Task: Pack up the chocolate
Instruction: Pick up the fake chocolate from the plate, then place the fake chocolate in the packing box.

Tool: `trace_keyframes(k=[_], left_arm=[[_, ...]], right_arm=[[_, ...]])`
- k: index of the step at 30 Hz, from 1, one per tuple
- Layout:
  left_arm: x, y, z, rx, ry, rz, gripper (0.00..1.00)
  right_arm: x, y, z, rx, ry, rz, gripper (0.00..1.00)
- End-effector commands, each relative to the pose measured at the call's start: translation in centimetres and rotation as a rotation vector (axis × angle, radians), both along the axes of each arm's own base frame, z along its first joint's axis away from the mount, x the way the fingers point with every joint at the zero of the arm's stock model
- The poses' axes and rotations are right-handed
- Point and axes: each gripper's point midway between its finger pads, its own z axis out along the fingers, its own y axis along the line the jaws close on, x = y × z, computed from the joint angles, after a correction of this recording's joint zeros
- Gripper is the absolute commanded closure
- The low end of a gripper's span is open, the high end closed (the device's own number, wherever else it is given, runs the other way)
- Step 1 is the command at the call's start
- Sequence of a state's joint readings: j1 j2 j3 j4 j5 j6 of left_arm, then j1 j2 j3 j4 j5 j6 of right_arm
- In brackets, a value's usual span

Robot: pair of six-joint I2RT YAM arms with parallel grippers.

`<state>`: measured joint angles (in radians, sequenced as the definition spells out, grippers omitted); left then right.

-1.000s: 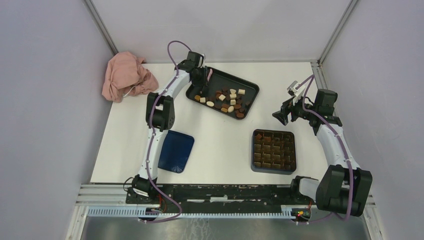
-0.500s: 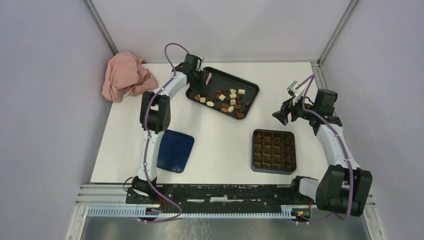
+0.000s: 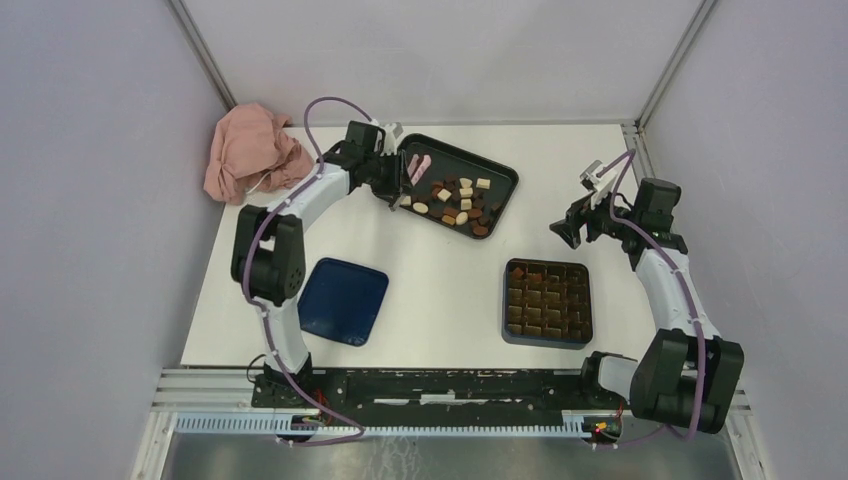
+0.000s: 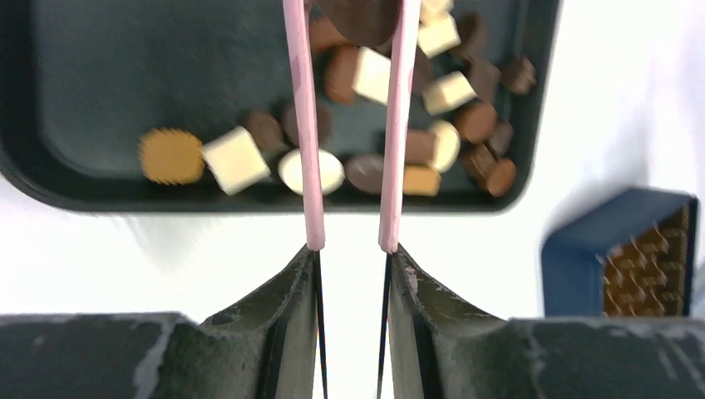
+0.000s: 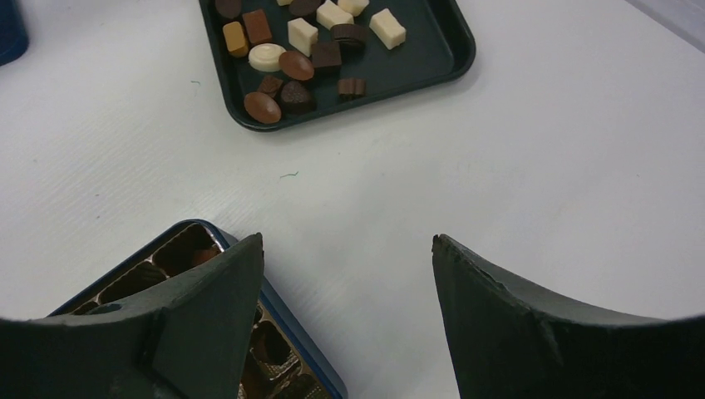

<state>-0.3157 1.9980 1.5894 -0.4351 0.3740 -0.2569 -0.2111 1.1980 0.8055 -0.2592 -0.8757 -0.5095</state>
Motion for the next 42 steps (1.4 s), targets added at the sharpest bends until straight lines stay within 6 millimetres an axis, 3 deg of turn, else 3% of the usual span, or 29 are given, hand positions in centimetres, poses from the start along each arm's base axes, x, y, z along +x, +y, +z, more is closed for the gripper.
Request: trace_keyframes(k=[1,6,12,17,22,25,32,42], left_arm=[[-4.5,-3.6,5.4,-0.155,-0.101,-0.143,0.78],[-11.5,-7.2,6.1,-0.213,-0.119,-0.267,0.78],[-19.2,-13.8,6.0,-0.232,-0.138,-0.452,0.78],[-23.1,-18.9,5.8,-0.214,-0.158,-0.574,0.77],[-25.1,-22.7,4.6,-0.151,-0.164,-0.645,0.78],[-25.7,-24.5,3.1,-0.087,-0.166,-0.673,0.78],[-26.7,-28.3,1.7,-0.007,-0.195,-0.732,0.77],[-26.6,-29.9,-0.6,0.082,-0.186,-0.752,0.72]], right_arm=[[1.5,-2.0,1.5,-0.012,-0.05,-0.091,0.2],[2.3,-4.8,1.1,-0.019,-0.041,-0.227,0.2],[2.7,-7.8,0.6,-0.013,-0.02,-0.359,0.2],[2.6,-8.8,0.6,-0.01,-0.015,-0.391,0.2],[2.5,-9.5,0.7,-0.01,-0.02,-0.411,0.2],[2.4,-10.1,0.7,-0.01,-0.016,-0.431,0.2],[2.3,-11.4,0.7,-0.002,-0.011,-0.473,0.2],[2.2,-11.5,0.7,0.009,-0.013,-0.462,0.2]])
